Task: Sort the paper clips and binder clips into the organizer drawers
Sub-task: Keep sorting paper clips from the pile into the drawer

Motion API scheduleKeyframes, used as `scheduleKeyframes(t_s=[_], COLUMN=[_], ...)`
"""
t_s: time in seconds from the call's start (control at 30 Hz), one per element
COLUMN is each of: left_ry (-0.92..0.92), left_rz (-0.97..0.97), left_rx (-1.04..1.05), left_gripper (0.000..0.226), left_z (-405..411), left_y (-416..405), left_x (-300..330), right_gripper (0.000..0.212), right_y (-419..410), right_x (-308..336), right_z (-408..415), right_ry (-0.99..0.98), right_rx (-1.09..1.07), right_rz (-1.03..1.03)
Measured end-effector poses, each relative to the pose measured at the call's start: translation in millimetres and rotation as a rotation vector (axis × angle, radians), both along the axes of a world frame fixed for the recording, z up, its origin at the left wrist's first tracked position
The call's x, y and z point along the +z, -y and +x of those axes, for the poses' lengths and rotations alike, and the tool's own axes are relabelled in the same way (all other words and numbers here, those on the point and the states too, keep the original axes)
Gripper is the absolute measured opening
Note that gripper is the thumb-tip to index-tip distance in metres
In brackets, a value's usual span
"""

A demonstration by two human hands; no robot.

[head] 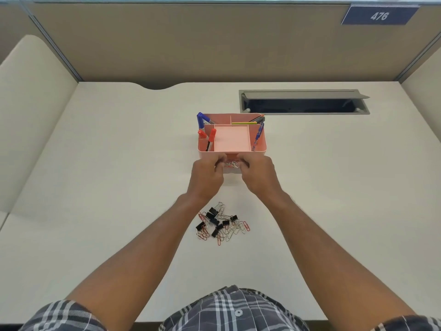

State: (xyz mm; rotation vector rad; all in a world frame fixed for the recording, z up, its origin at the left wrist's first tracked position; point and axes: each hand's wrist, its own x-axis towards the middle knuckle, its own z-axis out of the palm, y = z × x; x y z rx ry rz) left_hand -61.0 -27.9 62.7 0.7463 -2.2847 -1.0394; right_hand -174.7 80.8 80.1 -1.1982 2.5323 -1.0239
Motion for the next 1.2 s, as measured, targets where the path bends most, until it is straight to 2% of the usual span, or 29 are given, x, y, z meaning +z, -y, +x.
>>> scheduleKeyframes(t_s=[0.13, 0.2, 0.27, 0.33, 0.43, 0.5, 0.57, 0.67, 0.87, 0.93, 1.2], left_ry=[-0.123, -0.109, 0.000, 0.188, 0.376, 0.433, 0.462, 0.480, 0.486, 0.476, 0.317], left_rz=[0.008, 0.012, 0.061, 0.146, 0.152, 0.118, 0.054, -0.022, -0.096, -0.092, 0.062], left_rx=[0.041, 0.059, 0.031, -0.035, -0.148, -0.204, -0.241, -0.260, -0.253, -0.245, -0.169], left_gripper=[0.019, 0.020, 0.021, 0.022, 0.034, 0.040, 0.041, 0.032, 0.014, 0.010, 0.032], left_z=[12, 22, 36, 52, 73, 80, 82, 81, 66, 60, 65], left_y=[-6, -9, -12, -14, -15, -14, -13, -14, -20, -23, -25], left_x=[-4, -10, -22, -35, -46, -49, -52, -56, -57, -57, -62], right_gripper=[0.019, 0.019, 0.020, 0.027, 0.047, 0.053, 0.046, 0.031, 0.022, 0.022, 0.018], right_y=[-17, -27, -35, -43, -50, -52, -52, -52, -54, -54, -68], right_x=[-6, -16, -28, -41, -56, -64, -69, -72, -69, -67, -60], right_z=[13, 20, 27, 35, 50, 58, 63, 62, 45, 40, 31], right_ry=[-0.035, 0.049, 0.142, 0.206, 0.225, 0.221, 0.191, 0.137, 0.093, 0.110, 0.158], right_rx=[0.030, 0.051, 0.113, 0.174, 0.233, 0.259, 0.280, 0.258, 0.162, 0.119, -0.043], right_rz=[-0.116, -0.051, 0.189, 0.414, 0.541, 0.540, 0.511, 0.457, 0.432, 0.407, 0.351])
